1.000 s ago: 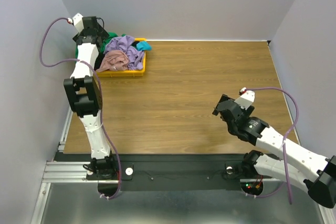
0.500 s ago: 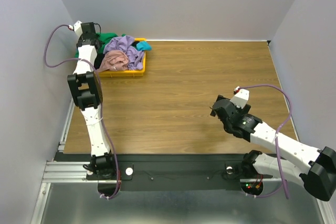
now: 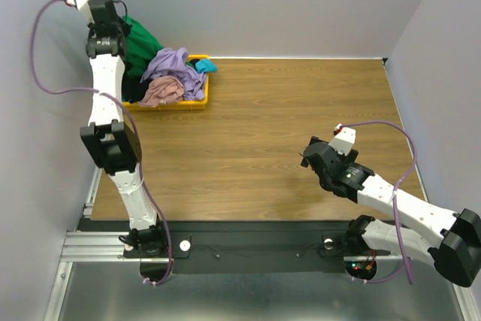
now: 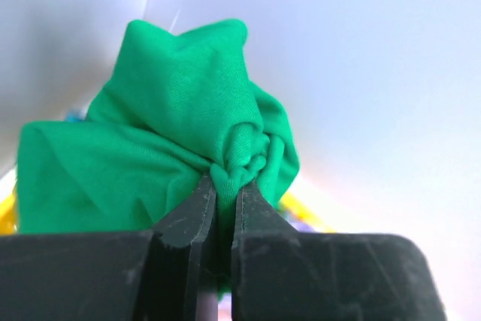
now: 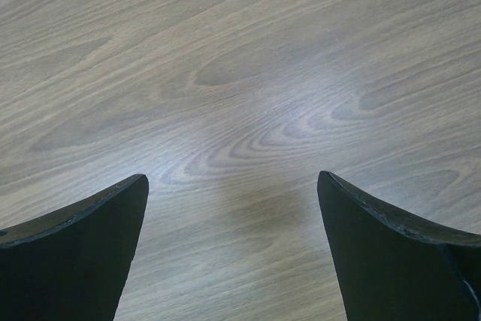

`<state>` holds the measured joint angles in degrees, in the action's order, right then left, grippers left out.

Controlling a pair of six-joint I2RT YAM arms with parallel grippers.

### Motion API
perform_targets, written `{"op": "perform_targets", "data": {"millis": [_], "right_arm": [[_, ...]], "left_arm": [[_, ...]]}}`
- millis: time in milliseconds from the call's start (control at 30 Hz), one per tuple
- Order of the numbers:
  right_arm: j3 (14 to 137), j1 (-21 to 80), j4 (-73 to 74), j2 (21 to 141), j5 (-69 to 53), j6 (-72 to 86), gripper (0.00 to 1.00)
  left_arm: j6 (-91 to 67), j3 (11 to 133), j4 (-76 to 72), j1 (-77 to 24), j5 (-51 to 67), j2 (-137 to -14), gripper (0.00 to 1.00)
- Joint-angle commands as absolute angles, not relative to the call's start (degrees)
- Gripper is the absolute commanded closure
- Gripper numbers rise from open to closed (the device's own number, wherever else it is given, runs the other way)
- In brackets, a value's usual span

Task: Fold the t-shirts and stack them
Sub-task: Grab the tshirt from the pile, then move the tshirt to the center of the board

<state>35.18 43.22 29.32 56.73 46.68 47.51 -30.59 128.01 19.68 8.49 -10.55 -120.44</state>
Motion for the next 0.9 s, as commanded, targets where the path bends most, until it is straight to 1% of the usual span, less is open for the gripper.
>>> {"op": "perform_targets", "data": {"millis": [0, 100, 233, 333, 433, 500, 633, 700, 733, 767, 800, 833, 867], "right_arm": [[37.7, 43.6, 27.4, 56.8, 47.9, 47.3, 0.0], [37.7, 43.6, 27.3, 56.5, 47.7, 47.1, 0.0], [37.9, 43.6, 27.3, 55.9, 46.8, 47.0, 0.0], [37.8, 43.5, 27.2, 54.8, 45.7, 46.8, 0.0], [38.0, 43.7, 27.2, 53.4, 45.4, 46.5, 0.0], [38.5, 43.5, 27.2, 51.8, 44.4, 46.2, 0.0], [38.9, 43.6, 27.2, 49.3, 42.8, 46.6, 0.0], [39.5, 43.6, 27.2, 47.1, 40.7, 46.3, 0.0], [39.8, 43.6, 27.2, 45.5, 39.9, 46.1, 0.0], [40.0, 43.6, 27.2, 44.4, 38.4, 45.6, 0.0], [40.1, 43.5, 27.2, 43.4, 38.1, 45.6, 0.0], [40.2, 43.6, 27.5, 42.5, 38.0, 45.8, 0.0], [40.1, 43.6, 27.6, 41.3, 38.1, 46.2, 0.0]], "left_arm": [[-30.8, 131.6, 12.7, 8.8, -12.3, -107.3, 1.0], [-30.7, 131.7, 12.0, 8.2, -11.3, -102.7, 1.0], [-28.1, 132.6, 10.6, 4.8, -14.9, -96.5, 1.0], [-26.6, 133.6, 9.5, 2.1, -17.2, -93.9, 1.0], [-26.2, 133.7, 9.3, 0.2, -16.0, -91.5, 1.0], [-25.7, 131.8, 9.2, -4.5, -14.2, -88.4, 1.0], [-25.0, 121.6, 6.3, -14.0, -10.5, -81.0, 1.0], [-26.0, 113.1, 4.6, -20.2, -8.1, -77.5, 1.0], [-26.9, 111.4, 4.3, -22.3, -8.0, -76.4, 1.0], [-27.4, 109.7, 4.0, -27.5, -8.3, -75.2, 1.0], [-27.8, 108.3, 3.8, -27.5, -9.6, -75.1, 1.0], [-28.3, 105.1, 3.8, -32.9, -15.7, -74.6, 1.0], [-29.1, 103.7, 3.9, -35.9, -18.3, -74.6, 1.0]]}}
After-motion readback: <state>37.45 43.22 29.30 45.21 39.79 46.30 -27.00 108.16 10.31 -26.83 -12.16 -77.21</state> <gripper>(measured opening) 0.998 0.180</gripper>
